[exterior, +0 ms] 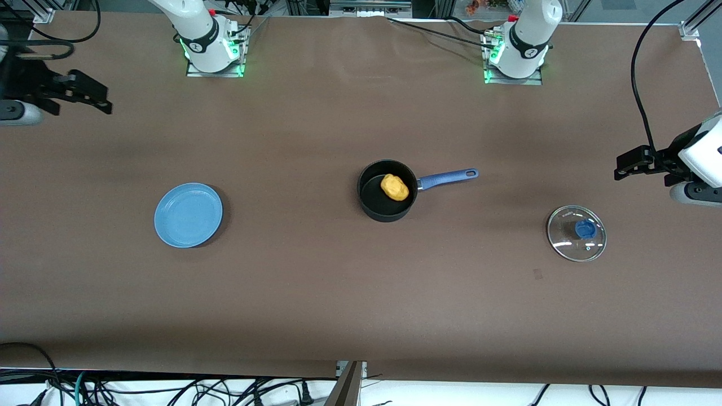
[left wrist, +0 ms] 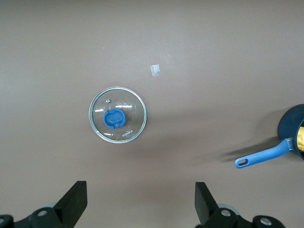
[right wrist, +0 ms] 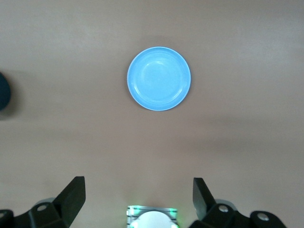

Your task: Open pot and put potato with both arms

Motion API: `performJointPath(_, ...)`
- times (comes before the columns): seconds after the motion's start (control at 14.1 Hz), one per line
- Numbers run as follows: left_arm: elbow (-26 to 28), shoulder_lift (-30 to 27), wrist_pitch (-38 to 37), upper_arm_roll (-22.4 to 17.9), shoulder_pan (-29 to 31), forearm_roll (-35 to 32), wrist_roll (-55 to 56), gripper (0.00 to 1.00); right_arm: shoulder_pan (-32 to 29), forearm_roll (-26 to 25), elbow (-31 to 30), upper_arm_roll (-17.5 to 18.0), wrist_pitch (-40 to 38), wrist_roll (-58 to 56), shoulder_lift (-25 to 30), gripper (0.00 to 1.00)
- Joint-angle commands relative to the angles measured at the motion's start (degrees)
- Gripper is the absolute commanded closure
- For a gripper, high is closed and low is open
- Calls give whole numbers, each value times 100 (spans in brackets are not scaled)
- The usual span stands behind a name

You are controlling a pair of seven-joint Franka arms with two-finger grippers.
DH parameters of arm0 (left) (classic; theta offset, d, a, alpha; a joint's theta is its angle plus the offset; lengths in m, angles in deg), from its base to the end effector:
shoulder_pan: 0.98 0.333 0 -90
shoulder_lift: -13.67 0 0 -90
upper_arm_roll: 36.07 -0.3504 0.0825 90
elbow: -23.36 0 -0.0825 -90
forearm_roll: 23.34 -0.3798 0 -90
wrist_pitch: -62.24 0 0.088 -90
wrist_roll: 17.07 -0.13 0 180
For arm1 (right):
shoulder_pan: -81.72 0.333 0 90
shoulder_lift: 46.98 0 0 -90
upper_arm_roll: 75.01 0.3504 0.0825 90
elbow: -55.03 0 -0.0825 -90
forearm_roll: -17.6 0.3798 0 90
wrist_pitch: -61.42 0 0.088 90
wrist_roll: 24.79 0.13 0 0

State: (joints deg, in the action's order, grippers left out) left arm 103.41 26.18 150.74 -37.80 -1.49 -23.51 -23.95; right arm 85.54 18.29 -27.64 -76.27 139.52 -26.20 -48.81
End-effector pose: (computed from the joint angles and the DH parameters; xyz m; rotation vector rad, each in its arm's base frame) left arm 0.6180 0.0115 0.5868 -3.1312 0.1556 0.1117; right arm 0.5361 0.0260 0.6601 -3.1246 -0.1111 0.1750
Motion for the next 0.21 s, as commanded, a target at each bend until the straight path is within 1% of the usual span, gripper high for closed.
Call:
performJointPath(0.0,-209,103,-105,7,-1,-71,64,0,-505,-148,-196,416,285,-578,34,0)
performJointPath(0.14,-209,103,-96,7,-1,-71,55,0,-496,-253,-152,425,224,-605,-1,0)
